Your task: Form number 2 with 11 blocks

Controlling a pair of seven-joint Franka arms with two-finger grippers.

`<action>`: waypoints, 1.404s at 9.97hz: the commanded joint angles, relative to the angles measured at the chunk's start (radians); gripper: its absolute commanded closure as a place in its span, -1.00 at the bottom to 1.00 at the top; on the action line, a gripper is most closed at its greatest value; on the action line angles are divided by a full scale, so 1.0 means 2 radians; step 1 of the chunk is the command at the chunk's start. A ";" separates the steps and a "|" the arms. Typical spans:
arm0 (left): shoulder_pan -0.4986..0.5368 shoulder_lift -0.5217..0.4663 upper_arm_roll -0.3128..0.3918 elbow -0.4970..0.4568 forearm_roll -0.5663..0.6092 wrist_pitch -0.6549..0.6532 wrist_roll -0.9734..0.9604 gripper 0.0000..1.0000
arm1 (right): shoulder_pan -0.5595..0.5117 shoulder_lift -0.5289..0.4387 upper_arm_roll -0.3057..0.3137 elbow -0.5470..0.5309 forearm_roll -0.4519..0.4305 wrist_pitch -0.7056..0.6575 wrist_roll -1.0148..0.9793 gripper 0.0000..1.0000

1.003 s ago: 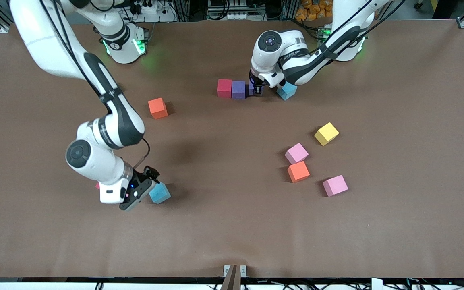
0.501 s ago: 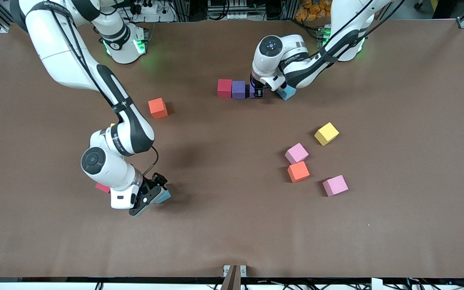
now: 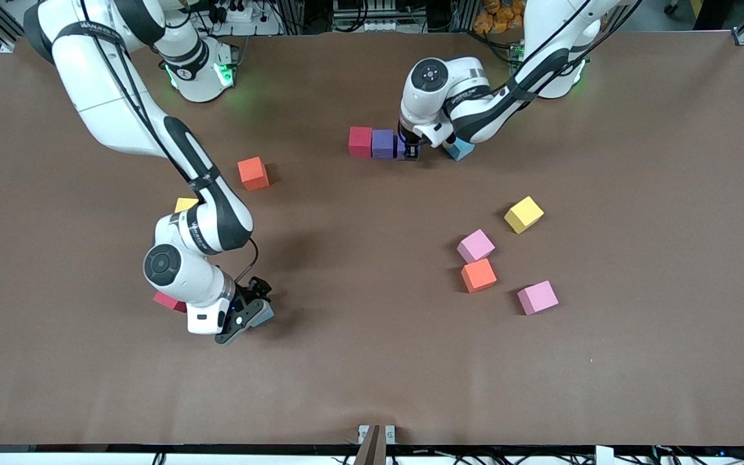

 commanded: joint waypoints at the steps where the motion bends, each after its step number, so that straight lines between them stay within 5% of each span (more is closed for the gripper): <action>1: -0.037 0.006 0.016 0.014 0.035 0.002 -0.178 1.00 | 0.006 0.001 -0.002 -0.007 0.001 0.019 0.008 -0.34; 3: -0.037 0.006 0.016 0.014 0.035 0.002 -0.178 1.00 | 0.008 -0.008 -0.002 -0.008 0.001 0.015 0.011 0.11; 6: -0.038 0.005 0.015 0.014 0.036 0.002 -0.178 1.00 | 0.010 -0.017 -0.007 -0.017 0.001 0.014 0.018 0.14; 7: -0.038 0.005 0.016 0.014 0.036 0.002 -0.179 1.00 | 0.010 -0.017 -0.008 -0.017 0.001 0.014 0.017 0.09; 9: -0.038 0.005 0.015 0.014 0.036 0.001 -0.178 1.00 | 0.009 -0.016 -0.010 -0.025 0.001 0.015 0.014 -0.76; 14: -0.041 0.005 0.015 0.014 0.035 0.001 -0.179 1.00 | 0.018 -0.025 -0.020 -0.025 -0.001 -0.022 0.075 -0.82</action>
